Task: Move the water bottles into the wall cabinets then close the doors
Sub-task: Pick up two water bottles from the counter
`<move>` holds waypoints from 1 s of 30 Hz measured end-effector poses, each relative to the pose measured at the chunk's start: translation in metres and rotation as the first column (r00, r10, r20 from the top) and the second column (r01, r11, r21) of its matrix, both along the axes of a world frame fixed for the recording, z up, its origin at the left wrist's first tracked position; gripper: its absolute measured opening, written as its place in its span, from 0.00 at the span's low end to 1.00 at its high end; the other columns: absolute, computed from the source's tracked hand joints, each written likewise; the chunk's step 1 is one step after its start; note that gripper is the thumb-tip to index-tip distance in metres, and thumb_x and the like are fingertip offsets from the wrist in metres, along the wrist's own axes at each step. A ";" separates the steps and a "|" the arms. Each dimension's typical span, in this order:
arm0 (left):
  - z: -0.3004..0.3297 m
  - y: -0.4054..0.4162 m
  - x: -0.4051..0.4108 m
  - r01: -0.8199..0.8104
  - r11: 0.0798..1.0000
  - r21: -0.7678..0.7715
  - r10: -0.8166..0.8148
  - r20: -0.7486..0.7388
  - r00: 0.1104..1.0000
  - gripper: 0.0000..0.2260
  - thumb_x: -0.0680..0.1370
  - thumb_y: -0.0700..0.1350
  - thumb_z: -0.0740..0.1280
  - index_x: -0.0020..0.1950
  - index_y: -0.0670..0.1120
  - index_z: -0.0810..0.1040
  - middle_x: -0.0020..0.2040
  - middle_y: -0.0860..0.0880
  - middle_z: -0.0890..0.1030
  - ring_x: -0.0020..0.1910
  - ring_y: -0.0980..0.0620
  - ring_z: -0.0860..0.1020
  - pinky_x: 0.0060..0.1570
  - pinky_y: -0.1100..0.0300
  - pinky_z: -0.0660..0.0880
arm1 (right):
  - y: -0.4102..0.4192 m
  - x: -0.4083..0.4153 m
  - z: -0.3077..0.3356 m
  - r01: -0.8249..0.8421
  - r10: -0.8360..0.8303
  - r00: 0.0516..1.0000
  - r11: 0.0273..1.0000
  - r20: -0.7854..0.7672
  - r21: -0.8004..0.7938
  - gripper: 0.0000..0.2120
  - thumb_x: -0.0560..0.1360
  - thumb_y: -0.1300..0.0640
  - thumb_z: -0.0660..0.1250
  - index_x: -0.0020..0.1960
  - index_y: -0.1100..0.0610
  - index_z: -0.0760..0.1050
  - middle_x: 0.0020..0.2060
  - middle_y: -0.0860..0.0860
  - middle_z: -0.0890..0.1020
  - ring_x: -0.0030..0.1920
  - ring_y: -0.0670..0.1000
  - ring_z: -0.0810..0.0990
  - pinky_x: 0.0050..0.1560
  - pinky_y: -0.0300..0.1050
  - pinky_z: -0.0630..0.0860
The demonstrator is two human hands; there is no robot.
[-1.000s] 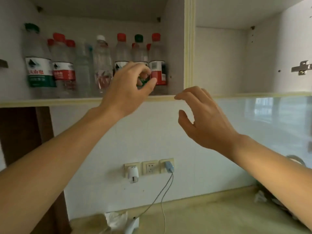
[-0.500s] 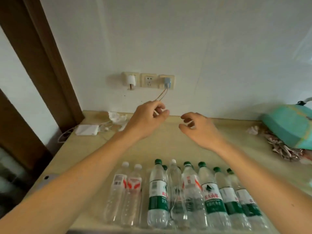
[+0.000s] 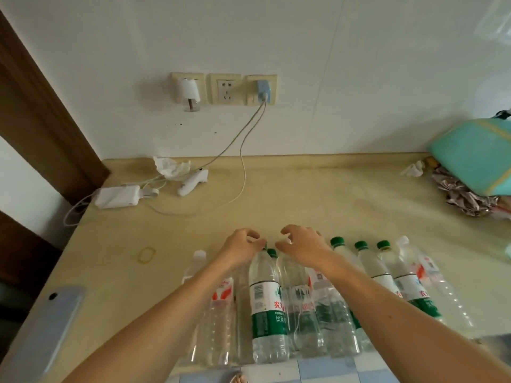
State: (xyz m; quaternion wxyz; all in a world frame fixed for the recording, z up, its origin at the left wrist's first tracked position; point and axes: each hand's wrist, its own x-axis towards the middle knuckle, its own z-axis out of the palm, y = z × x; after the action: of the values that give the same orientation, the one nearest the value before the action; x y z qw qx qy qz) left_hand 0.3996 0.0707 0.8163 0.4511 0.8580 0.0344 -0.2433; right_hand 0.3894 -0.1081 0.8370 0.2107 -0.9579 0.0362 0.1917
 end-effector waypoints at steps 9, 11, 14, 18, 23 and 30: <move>-0.017 0.000 0.010 -0.084 0.966 -0.245 0.037 -0.189 0.981 0.11 0.80 0.46 0.71 0.59 0.42 0.82 0.47 0.45 0.87 0.39 0.56 0.85 0.35 0.66 0.76 | -0.004 0.018 -0.010 0.058 -0.052 0.997 0.991 -0.049 0.122 0.13 0.77 0.47 0.70 0.45 0.57 0.84 0.40 0.50 0.84 0.43 0.51 0.81 0.53 0.49 0.76; -0.017 0.004 0.013 -0.108 0.949 -0.295 0.047 -0.207 0.977 0.09 0.80 0.45 0.72 0.57 0.42 0.83 0.48 0.44 0.87 0.46 0.49 0.85 0.44 0.59 0.78 | -0.012 0.019 -0.002 0.104 -0.084 0.993 0.954 -0.081 0.282 0.12 0.76 0.49 0.73 0.40 0.57 0.83 0.32 0.48 0.80 0.34 0.48 0.77 0.38 0.43 0.73; -0.006 0.004 0.019 -0.149 0.908 -0.393 0.081 -0.185 0.979 0.06 0.78 0.43 0.73 0.53 0.42 0.84 0.48 0.41 0.87 0.46 0.45 0.84 0.53 0.51 0.79 | -0.027 0.022 0.020 0.172 -0.160 0.985 0.840 -0.069 0.514 0.06 0.75 0.54 0.76 0.49 0.56 0.86 0.41 0.49 0.87 0.43 0.46 0.84 0.47 0.41 0.79; 0.033 -0.002 0.038 -0.062 0.892 -0.448 0.067 -0.004 0.998 0.06 0.78 0.42 0.73 0.55 0.44 0.84 0.46 0.47 0.88 0.44 0.52 0.85 0.43 0.64 0.80 | -0.045 0.039 0.061 0.144 -0.250 0.968 0.621 0.021 0.770 0.10 0.71 0.60 0.78 0.51 0.55 0.84 0.44 0.52 0.88 0.47 0.45 0.86 0.53 0.35 0.78; 0.084 -0.009 0.061 -0.026 0.927 -0.374 0.173 0.365 0.915 0.09 0.78 0.42 0.73 0.57 0.51 0.83 0.49 0.53 0.87 0.49 0.59 0.84 0.49 0.68 0.78 | -0.053 0.062 0.085 0.041 -0.323 0.922 0.630 0.213 0.775 0.14 0.66 0.60 0.82 0.49 0.50 0.85 0.45 0.48 0.88 0.49 0.48 0.87 0.55 0.41 0.81; 0.064 -0.025 0.058 -0.087 0.958 -0.273 0.230 0.554 0.800 0.15 0.74 0.38 0.76 0.60 0.47 0.83 0.56 0.54 0.84 0.57 0.58 0.81 0.62 0.63 0.76 | -0.047 0.086 0.048 0.124 -0.391 0.884 0.722 0.254 0.681 0.16 0.67 0.57 0.82 0.50 0.45 0.82 0.48 0.47 0.86 0.52 0.48 0.85 0.57 0.48 0.82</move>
State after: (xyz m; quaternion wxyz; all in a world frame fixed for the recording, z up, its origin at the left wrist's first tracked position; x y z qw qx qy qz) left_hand 0.4579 0.0460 0.8800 0.5568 0.8257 -0.0615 0.0662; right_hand 0.4759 -0.1554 0.8854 0.5556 -0.8286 0.0618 -0.0294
